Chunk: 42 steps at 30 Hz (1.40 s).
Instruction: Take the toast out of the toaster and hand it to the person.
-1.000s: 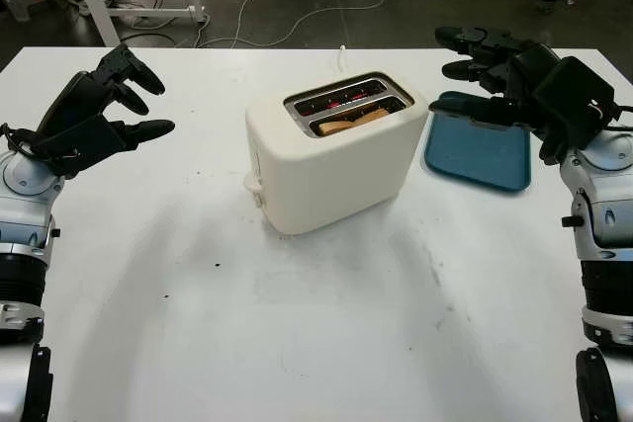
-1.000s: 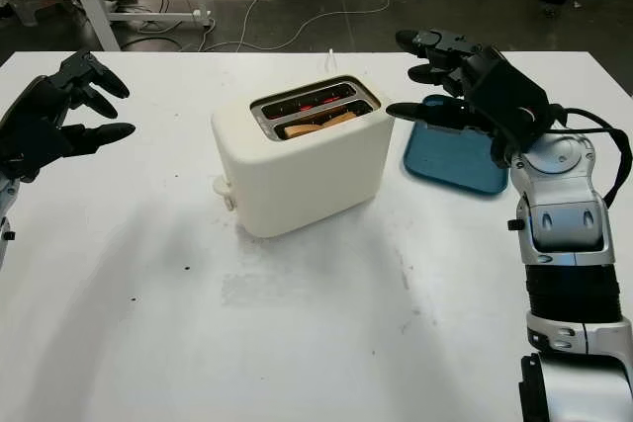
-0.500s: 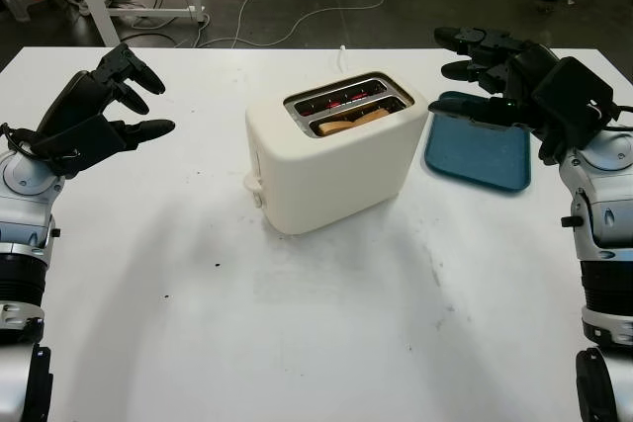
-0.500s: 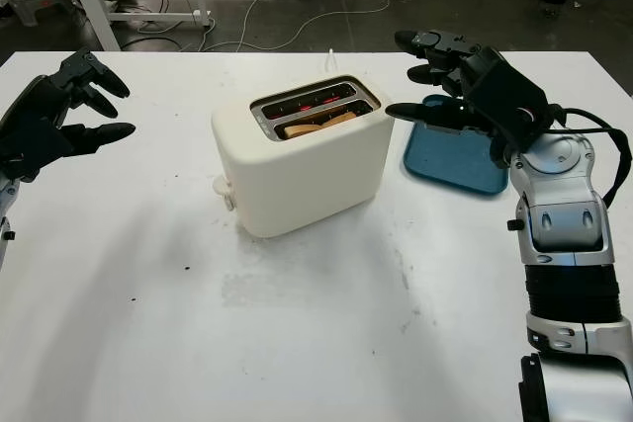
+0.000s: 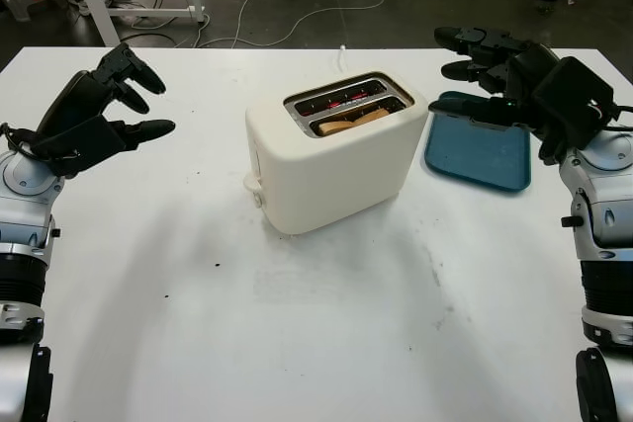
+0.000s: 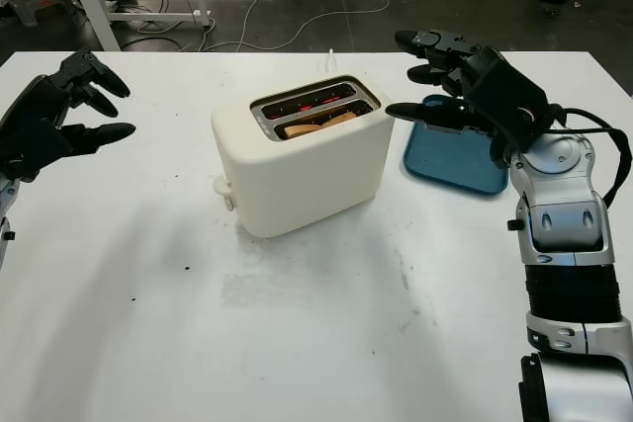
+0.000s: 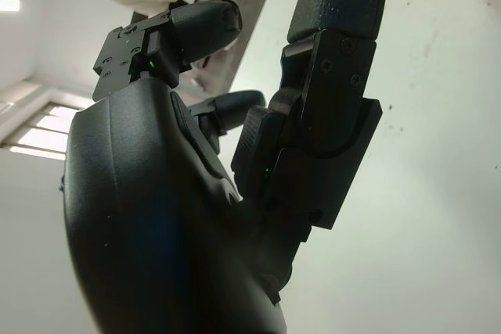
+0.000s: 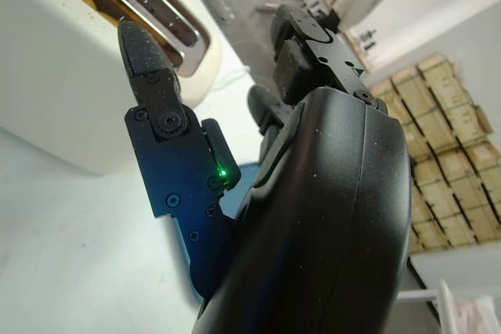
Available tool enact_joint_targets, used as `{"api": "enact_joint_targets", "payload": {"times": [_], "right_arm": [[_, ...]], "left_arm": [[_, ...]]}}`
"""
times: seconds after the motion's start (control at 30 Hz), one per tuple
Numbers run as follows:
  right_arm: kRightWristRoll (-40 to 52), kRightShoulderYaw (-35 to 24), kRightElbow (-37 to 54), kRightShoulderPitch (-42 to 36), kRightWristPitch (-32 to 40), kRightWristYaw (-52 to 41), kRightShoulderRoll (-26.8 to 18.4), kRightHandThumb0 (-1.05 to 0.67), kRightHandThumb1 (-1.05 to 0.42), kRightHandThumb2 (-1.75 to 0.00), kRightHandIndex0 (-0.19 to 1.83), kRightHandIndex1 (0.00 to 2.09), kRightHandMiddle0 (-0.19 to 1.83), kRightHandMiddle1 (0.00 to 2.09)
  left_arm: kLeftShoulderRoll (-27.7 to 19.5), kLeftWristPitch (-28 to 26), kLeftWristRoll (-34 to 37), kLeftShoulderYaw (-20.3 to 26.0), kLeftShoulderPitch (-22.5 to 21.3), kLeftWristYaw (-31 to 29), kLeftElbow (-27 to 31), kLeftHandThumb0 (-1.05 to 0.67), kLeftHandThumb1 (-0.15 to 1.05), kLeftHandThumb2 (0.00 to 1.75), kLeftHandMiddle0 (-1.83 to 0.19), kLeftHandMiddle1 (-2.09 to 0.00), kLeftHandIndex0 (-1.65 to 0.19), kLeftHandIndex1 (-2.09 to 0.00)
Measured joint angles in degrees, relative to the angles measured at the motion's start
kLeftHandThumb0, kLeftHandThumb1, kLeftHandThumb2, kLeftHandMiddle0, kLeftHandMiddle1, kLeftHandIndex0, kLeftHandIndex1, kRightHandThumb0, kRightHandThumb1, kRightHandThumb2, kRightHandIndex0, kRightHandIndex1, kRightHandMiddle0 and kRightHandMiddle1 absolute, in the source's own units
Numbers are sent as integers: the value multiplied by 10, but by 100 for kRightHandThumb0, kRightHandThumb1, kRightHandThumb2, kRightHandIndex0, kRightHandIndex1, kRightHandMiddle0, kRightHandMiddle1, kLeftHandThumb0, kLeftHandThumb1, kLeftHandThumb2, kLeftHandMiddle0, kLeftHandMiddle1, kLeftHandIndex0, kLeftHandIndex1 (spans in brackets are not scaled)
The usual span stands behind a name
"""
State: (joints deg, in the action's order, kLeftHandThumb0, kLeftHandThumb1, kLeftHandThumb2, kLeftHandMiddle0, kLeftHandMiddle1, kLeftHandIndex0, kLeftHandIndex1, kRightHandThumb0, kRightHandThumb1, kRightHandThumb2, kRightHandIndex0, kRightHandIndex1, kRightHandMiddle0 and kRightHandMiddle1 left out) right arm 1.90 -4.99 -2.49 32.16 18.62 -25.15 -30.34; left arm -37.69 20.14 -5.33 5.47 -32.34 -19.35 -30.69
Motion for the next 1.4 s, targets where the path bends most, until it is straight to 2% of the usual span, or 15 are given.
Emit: {"api": "enact_joint_targets", "payload": {"times": [0.8,1.4], "right_arm": [[0,0,0,0,0,0,0,-46,-76,0,1,82,42,1],[0,0,2,0,0,3,0,-38,-74,0,1,83,43,1]], "left_arm": [[2,5,1,0,-2,0,-3,-105,92,25,-7,-175,0,-174],[3,5,1,0,-2,0,-3,-105,92,25,-5,-175,0,-172]]}}
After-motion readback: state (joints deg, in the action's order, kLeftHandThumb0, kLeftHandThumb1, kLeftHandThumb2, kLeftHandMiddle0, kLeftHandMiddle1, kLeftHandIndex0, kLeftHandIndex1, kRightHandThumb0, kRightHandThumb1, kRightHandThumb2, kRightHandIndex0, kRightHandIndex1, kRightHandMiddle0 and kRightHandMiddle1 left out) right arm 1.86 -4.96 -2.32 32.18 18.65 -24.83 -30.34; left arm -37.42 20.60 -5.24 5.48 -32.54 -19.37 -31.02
